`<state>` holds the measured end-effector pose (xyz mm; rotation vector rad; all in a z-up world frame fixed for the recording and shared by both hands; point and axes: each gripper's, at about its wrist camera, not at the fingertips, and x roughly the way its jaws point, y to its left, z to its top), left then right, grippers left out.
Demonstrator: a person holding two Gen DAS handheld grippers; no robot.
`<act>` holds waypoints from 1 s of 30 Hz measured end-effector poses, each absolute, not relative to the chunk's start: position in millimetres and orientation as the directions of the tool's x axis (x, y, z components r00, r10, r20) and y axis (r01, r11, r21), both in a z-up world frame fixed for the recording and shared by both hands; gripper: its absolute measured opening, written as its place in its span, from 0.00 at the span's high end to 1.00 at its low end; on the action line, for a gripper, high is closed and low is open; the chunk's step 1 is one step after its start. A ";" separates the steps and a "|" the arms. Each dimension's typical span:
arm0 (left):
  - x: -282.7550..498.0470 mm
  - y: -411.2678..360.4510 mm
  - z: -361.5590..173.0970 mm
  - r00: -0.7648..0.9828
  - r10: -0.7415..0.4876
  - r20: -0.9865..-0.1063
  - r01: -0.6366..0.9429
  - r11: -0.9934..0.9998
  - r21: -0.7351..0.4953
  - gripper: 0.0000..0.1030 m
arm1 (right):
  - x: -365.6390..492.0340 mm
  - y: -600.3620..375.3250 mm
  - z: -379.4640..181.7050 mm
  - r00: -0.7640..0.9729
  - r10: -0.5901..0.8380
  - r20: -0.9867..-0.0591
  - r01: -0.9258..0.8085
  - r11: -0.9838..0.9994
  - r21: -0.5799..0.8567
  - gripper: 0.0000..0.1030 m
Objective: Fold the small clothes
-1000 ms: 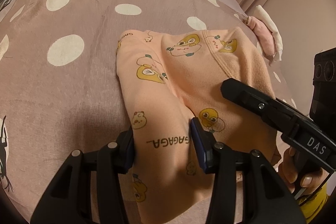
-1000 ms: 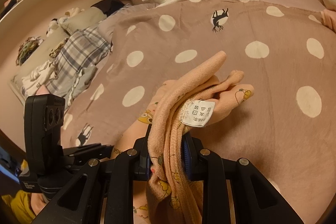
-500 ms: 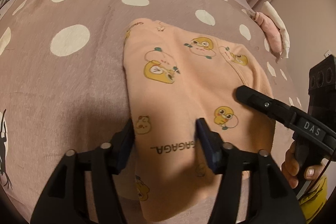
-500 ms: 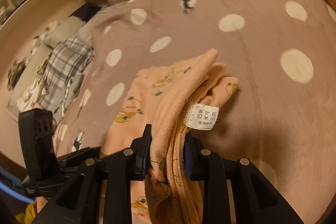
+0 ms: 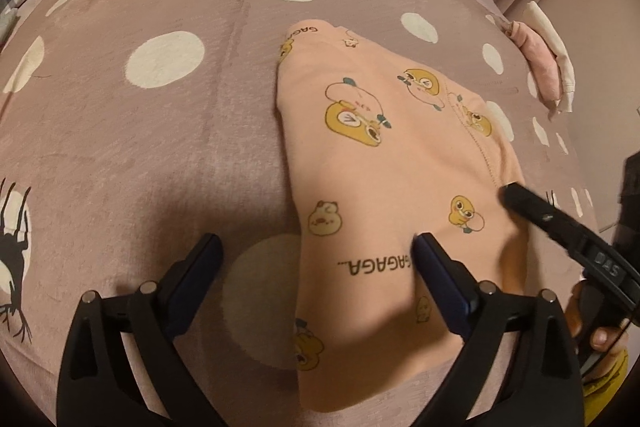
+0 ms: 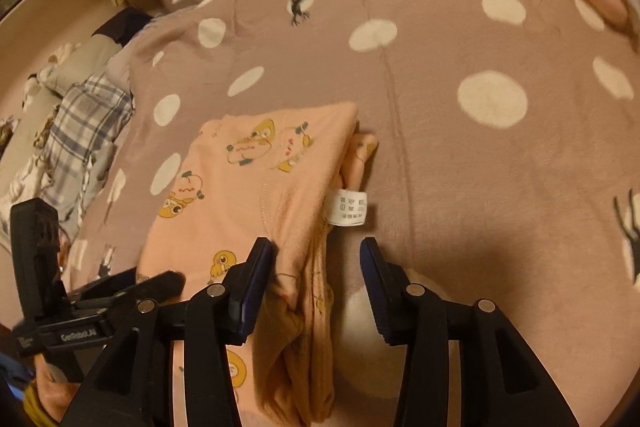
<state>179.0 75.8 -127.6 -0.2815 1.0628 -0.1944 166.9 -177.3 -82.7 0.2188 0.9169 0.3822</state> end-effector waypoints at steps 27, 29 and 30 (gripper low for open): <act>120.1 69.7 -84.3 0.553 -0.174 -0.815 -0.043 0.971 -0.237 0.00 | 109.2 -175.7 -65.5 0.560 0.349 -0.752 -0.268 0.935 0.234 0.29; 111.5 65.2 -77.5 0.564 -0.156 -0.811 -0.043 0.975 -0.217 0.00 | 100.4 -174.9 -60.3 0.560 0.360 -0.746 -0.277 0.930 0.241 0.20; 104.3 62.3 -71.2 0.576 -0.146 -0.804 -0.033 0.979 -0.202 0.00 | 97.1 -174.6 -58.0 0.563 0.365 -0.741 -0.280 0.928 0.244 0.14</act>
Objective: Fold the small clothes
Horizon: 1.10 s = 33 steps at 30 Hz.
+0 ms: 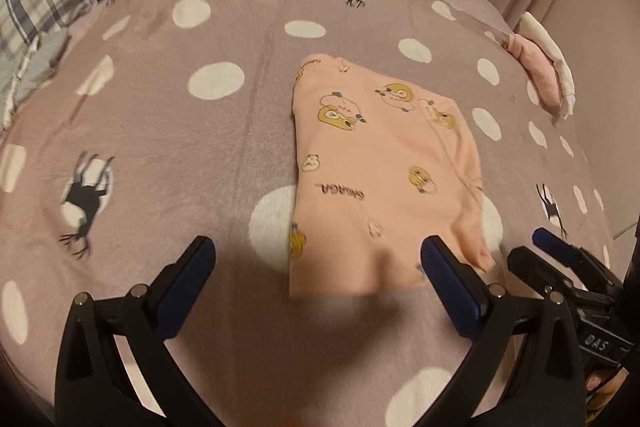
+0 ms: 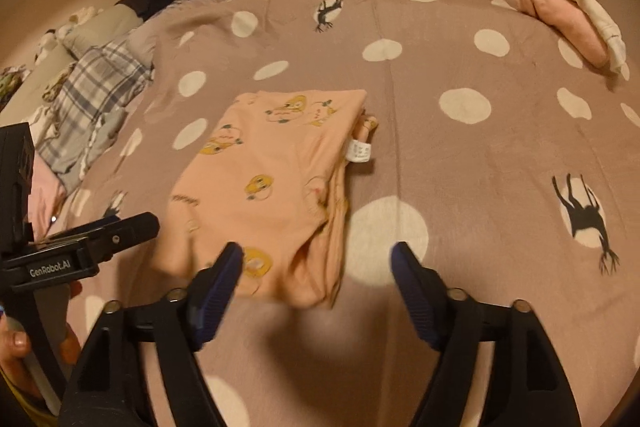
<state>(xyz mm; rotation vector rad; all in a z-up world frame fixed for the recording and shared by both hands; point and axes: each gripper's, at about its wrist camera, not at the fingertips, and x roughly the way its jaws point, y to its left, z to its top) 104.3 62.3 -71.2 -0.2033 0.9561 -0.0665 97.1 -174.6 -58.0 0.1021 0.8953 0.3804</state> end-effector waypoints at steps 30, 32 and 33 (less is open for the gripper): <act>22.0 43.4 -10.0 0.685 0.059 -0.726 -0.083 0.997 0.003 0.00 | 38.6 -155.2 -11.1 0.624 0.294 -0.723 -0.279 0.949 0.146 0.01; 21.0 44.0 -9.2 0.686 0.062 -0.725 -0.088 0.996 0.001 0.00 | 36.6 -153.4 -9.1 0.627 0.293 -0.722 -0.284 0.949 0.138 0.01; 20.6 44.7 -8.6 0.688 0.061 -0.724 -0.089 0.996 -0.001 0.00 | 35.9 -152.6 -7.8 0.629 0.292 -0.720 -0.285 0.949 0.136 0.01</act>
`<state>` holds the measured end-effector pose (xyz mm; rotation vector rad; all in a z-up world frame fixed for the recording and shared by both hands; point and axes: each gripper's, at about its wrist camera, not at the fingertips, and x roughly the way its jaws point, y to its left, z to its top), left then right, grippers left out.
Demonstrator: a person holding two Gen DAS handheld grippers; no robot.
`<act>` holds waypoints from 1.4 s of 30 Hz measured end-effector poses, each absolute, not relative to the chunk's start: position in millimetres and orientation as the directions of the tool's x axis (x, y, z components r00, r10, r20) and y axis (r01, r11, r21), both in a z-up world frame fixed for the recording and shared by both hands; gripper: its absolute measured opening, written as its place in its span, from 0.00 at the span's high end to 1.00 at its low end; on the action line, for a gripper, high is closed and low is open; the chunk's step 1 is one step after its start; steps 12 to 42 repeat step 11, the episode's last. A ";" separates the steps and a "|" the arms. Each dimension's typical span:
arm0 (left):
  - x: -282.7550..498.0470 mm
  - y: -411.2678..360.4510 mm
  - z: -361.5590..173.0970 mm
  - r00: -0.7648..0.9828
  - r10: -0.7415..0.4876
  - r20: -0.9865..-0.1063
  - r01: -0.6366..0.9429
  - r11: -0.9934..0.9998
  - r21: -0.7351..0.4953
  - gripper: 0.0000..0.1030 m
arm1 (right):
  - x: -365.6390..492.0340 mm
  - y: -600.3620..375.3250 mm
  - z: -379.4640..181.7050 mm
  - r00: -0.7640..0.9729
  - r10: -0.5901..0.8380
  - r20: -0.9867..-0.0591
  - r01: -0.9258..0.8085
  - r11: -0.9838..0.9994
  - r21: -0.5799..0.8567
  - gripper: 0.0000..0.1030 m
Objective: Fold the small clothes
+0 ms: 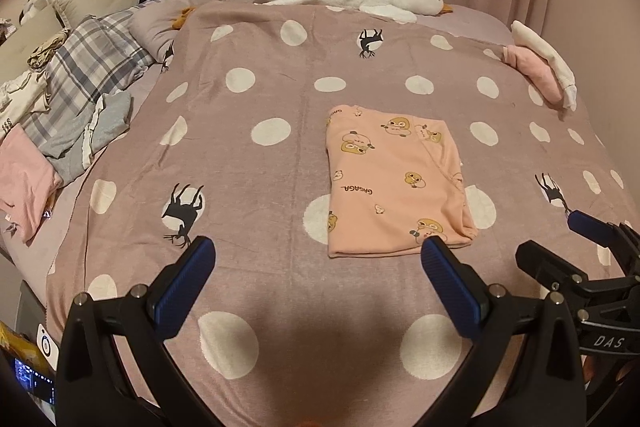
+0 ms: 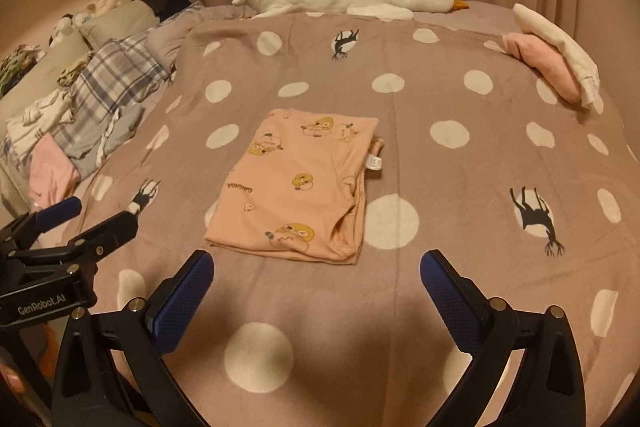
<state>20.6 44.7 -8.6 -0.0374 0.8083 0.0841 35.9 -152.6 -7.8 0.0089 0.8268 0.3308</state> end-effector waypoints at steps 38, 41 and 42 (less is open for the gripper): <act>17.4 45.5 -6.6 0.688 0.054 -0.723 -0.099 0.995 -0.020 0.00 | 31.6 -150.1 -2.7 0.636 0.300 -0.711 -0.294 0.946 0.136 0.01; 17.4 45.5 -6.6 0.688 0.054 -0.723 -0.099 0.995 -0.020 0.00 | 31.6 -150.1 -2.7 0.636 0.300 -0.711 -0.294 0.946 0.136 0.01; 17.4 45.5 -6.6 0.688 0.054 -0.723 -0.099 0.995 -0.020 0.00 | 31.6 -150.1 -2.7 0.636 0.300 -0.711 -0.294 0.946 0.136 0.01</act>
